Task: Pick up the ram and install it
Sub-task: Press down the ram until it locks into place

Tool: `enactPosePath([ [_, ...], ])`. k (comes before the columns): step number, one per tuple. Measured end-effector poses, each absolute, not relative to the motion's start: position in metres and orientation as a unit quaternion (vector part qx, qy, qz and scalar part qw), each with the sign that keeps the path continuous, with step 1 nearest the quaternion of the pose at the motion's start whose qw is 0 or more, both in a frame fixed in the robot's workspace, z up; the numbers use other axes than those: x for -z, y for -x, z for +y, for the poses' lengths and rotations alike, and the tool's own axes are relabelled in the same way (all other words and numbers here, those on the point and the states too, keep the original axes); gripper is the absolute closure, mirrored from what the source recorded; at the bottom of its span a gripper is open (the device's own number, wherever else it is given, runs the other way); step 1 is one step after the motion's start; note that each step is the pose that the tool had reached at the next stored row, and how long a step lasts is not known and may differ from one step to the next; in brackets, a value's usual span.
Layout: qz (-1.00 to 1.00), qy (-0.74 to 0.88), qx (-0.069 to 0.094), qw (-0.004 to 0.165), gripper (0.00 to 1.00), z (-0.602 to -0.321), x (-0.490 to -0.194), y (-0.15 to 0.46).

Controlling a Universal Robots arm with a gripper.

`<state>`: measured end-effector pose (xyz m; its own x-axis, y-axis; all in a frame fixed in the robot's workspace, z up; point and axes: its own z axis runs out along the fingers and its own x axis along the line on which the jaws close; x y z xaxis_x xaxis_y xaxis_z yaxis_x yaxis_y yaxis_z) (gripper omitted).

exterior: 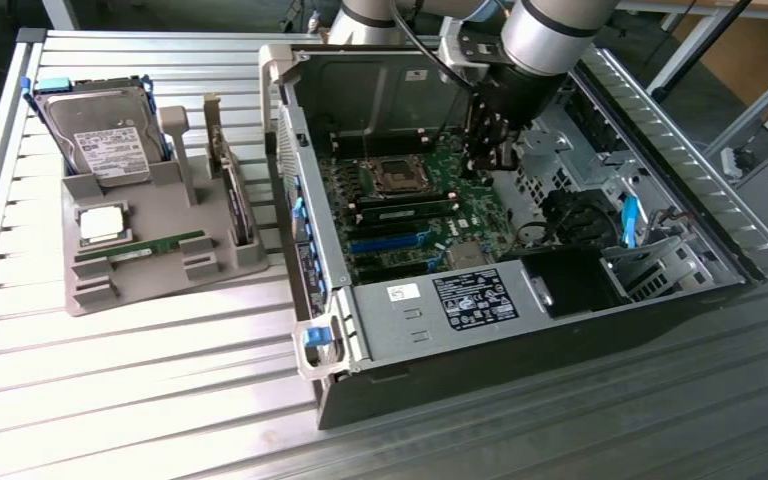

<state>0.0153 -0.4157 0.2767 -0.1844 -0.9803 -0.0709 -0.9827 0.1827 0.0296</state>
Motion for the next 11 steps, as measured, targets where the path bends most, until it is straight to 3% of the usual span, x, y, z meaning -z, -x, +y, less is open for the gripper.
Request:
enactPosePath([
  [11,0.812,0.583,-0.033,0.02,0.91,-0.4157,-0.2766,-0.0153],
])
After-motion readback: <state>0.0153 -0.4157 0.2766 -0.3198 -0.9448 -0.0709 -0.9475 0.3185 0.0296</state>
